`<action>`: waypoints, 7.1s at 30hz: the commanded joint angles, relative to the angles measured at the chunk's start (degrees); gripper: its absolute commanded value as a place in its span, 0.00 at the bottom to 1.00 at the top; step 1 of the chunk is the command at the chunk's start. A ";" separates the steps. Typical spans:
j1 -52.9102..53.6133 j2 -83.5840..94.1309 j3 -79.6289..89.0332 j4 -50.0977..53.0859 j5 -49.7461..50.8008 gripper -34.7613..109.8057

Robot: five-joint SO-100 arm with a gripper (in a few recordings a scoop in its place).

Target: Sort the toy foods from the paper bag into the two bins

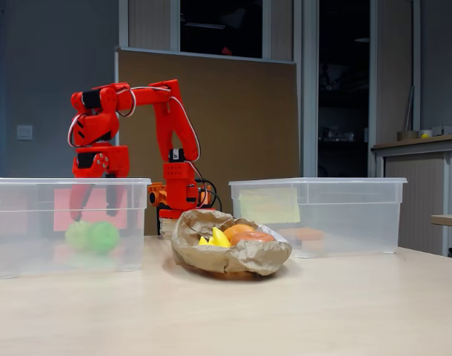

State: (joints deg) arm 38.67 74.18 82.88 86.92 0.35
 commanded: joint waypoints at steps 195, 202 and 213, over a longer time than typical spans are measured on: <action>-98.44 19.78 -5.36 18.28 151.61 0.42; -81.04 14.50 -14.68 18.02 123.31 0.42; -59.59 8.17 -16.96 -1.93 83.32 0.40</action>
State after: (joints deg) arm -24.70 82.71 65.92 90.62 90.70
